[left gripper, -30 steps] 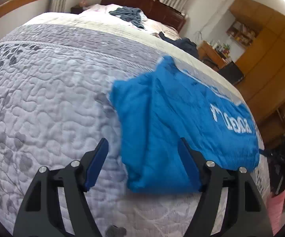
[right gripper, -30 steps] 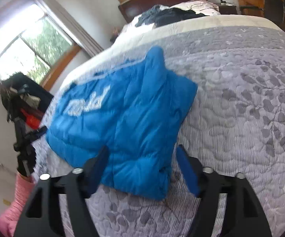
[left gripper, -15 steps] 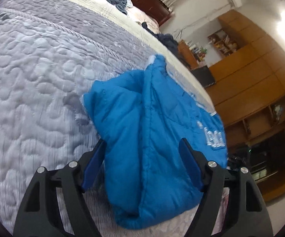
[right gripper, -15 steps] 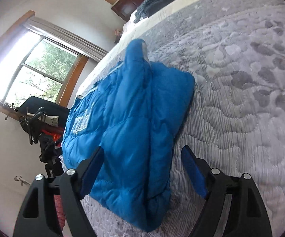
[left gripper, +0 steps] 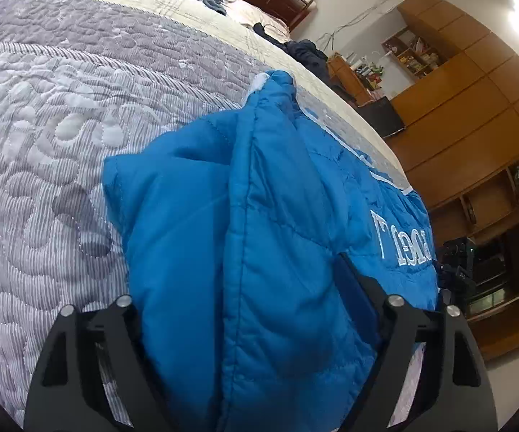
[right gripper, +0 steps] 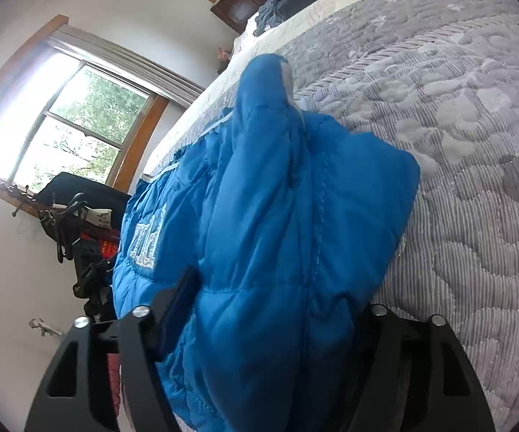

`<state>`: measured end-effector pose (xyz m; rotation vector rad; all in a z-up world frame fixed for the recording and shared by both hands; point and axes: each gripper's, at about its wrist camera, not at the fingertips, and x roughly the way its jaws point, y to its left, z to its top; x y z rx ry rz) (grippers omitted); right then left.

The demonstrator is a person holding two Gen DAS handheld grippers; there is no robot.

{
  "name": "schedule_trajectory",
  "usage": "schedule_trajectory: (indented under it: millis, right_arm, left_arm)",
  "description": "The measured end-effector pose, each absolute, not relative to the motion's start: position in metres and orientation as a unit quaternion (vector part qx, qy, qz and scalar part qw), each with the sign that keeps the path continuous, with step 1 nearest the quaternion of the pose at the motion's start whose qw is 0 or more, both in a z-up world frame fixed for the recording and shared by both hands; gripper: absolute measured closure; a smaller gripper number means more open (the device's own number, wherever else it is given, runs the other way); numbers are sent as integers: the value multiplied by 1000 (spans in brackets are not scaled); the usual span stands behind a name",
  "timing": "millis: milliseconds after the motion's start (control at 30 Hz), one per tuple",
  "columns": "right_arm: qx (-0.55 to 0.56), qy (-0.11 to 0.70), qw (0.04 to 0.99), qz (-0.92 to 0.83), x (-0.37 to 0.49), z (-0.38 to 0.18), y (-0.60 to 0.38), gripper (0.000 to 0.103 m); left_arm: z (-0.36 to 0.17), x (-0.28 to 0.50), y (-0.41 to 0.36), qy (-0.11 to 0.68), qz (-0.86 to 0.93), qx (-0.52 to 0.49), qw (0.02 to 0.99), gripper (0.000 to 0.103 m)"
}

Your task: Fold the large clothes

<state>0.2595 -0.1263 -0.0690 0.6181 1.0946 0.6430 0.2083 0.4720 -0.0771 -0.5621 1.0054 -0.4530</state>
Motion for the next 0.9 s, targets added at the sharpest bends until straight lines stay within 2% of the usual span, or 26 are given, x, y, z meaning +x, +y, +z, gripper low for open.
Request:
schedule_trajectory:
  millis: [100, 200, 367, 467, 600, 900]
  right_arm:
    - [286, 501, 761, 297, 256, -70, -129, 39]
    - [287, 500, 761, 299, 255, -70, -130, 48]
    - [290, 488, 766, 302, 250, -61, -126, 69]
    - [296, 481, 768, 301, 242, -46, -125, 74]
    - [289, 475, 771, 310, 213, -22, -129, 75]
    - [254, 490, 778, 300, 90, 3, -153, 75]
  left_arm:
    - [-77, 206, 471, 468, -208, -266, 817, 30]
    - [-76, 200, 470, 465, -208, -264, 819, 41]
    - [-70, 187, 467, 456, -201, -262, 827, 66]
    - [-56, 172, 466, 446, -202, -269, 829, 75]
    - [-41, 139, 464, 445, -227, -269, 823, 77]
    - [-34, 15, 437, 470, -267, -243, 805, 76]
